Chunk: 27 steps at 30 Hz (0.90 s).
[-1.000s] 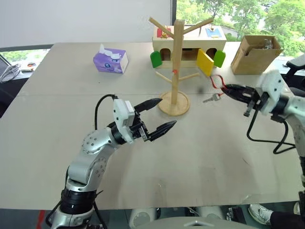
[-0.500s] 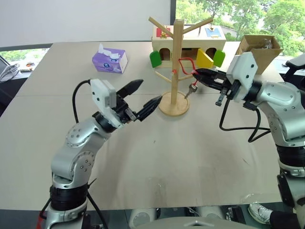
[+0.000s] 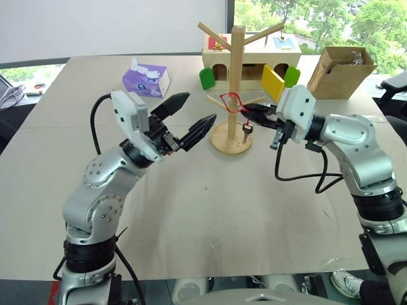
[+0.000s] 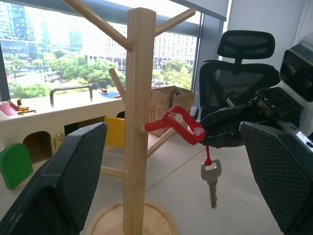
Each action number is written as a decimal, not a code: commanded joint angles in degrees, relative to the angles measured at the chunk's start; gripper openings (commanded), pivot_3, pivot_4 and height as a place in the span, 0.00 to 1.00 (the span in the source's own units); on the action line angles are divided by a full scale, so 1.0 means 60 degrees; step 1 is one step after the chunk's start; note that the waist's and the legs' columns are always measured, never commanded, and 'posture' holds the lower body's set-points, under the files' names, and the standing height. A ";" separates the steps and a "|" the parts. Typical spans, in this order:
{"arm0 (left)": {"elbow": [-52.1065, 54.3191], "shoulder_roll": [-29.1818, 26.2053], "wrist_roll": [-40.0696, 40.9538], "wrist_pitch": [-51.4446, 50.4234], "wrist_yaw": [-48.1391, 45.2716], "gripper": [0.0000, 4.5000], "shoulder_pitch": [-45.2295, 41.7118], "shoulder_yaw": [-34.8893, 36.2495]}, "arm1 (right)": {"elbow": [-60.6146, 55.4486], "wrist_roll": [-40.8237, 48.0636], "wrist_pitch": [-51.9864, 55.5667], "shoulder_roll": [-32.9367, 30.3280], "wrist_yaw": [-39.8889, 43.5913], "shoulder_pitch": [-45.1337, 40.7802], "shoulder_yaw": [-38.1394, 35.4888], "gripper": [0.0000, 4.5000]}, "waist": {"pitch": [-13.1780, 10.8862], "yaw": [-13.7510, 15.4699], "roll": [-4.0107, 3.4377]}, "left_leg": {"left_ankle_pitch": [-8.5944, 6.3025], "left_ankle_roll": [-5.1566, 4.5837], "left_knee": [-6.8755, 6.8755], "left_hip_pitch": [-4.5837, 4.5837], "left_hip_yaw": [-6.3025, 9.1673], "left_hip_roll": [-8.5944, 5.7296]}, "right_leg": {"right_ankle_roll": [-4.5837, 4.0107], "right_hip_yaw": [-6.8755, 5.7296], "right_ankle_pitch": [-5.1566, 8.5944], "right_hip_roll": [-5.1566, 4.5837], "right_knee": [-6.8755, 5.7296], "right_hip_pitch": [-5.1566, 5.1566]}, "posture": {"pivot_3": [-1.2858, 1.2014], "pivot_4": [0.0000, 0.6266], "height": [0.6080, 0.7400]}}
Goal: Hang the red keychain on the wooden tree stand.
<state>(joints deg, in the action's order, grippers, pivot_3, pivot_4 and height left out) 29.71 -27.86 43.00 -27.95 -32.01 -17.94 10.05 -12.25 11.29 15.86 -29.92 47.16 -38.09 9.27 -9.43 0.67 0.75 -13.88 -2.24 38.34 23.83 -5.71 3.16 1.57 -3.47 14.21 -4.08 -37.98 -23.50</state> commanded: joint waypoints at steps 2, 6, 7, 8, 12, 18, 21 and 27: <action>0.0361 -0.0057 0.0088 0.0056 -0.0013 1.00 -0.0175 -0.0027 | 0.0064 -0.0333 -0.0159 0.0352 -0.0410 -0.0575 -0.0019 0.01 | 0.0000 -0.0003 0.0000 | 0.0000 0.0001 0.0000 0.0000 0.0001 0.0000 | 0.0000 0.0000 0.0000 0.0002 0.0000 -0.0001 | 0.52 0.24 1.00; 0.0356 -0.0034 0.0066 0.0088 -0.0006 1.00 -0.0194 -0.0070 | 0.0425 -0.0560 -0.0235 0.0575 -0.0584 -0.0766 0.0022 0.01 | 0.0000 -0.0003 0.0000 | 0.0000 0.0001 -0.0001 0.0000 -0.0001 0.0001 | 0.0000 0.0000 0.0000 0.0001 0.0001 0.0000 | 0.52 0.24 1.00; 0.0359 -0.0036 0.0055 0.0096 -0.0006 1.00 -0.0195 -0.0082 | 0.0472 -0.0538 -0.0220 0.0589 -0.0513 -0.0772 0.0029 0.01 | 0.0000 0.0002 0.0001 | 0.0000 0.0001 -0.0001 0.0001 -0.0001 0.0001 | 0.0000 0.0000 0.0000 0.0001 0.0002 -0.0001 | 0.52 0.24 1.00; 0.0361 -0.0041 0.0048 0.0100 -0.0005 1.00 -0.0195 -0.0091 | 0.0510 -0.0473 -0.0212 0.0619 -0.0456 -0.0771 0.0007 0.01 | -0.0001 0.0003 0.0002 | 0.0000 0.0001 -0.0001 0.0001 0.0000 0.0001 | -0.0001 -0.0001 0.0000 0.0001 0.0002 0.0000 | 0.52 0.24 1.00; 0.0354 -0.0059 0.0047 0.0111 -0.0012 1.00 -0.0186 -0.0089 | 0.0539 -0.0331 -0.0165 0.0649 -0.0328 -0.0739 -0.0045 0.39 | -0.0001 -0.0008 0.0002 | 0.0000 0.0001 -0.0001 0.0001 -0.0001 0.0002 | -0.0001 0.0000 0.0000 0.0001 0.0001 -0.0001 | 0.52 0.24 1.00; 0.0288 -0.0045 -0.0073 0.0123 0.0057 1.00 -0.0190 -0.0125 | 0.0497 -0.0183 -0.0244 0.0702 -0.0462 -0.0538 -0.0319 0.99 | -0.0001 -0.0007 0.0002 | 0.0000 0.0000 -0.0002 0.0001 -0.0001 0.0003 | -0.0001 -0.0001 0.0000 0.0000 0.0002 -0.0001 | 0.52 0.24 1.00; -0.0001 0.0107 -0.0570 0.0264 0.0461 1.00 -0.0086 -0.0129 | 0.0330 0.0250 -0.0002 0.0574 -0.0741 -0.0001 -0.1060 0.99 | -0.0002 0.0030 0.0004 | 0.0000 0.0000 -0.0003 0.0002 0.0000 0.0003 | -0.0001 -0.0003 0.0000 0.0000 0.0004 0.0000 | 0.52 0.24 1.00; -0.1030 0.1043 -0.2266 0.0902 0.2032 1.00 0.0393 -0.0268 | 0.0705 0.0268 -0.0163 0.0805 -0.2305 0.1978 -0.2674 0.99 | -0.0001 0.0013 0.0013 | -0.0001 -0.0001 -0.0004 0.0003 -0.0004 -0.0006 | 0.0000 0.0005 -0.0001 -0.0007 0.0007 0.0003 | 0.52 0.24 1.00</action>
<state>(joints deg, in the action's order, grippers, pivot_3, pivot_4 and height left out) 23.79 -22.62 32.59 -25.32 -22.36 -15.88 8.79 -7.64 12.36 16.09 -25.72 36.75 -27.62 -3.21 -9.44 0.75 0.83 -13.89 -2.25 38.32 23.84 -5.73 3.13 1.56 -3.43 14.20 -4.11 -37.95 -23.48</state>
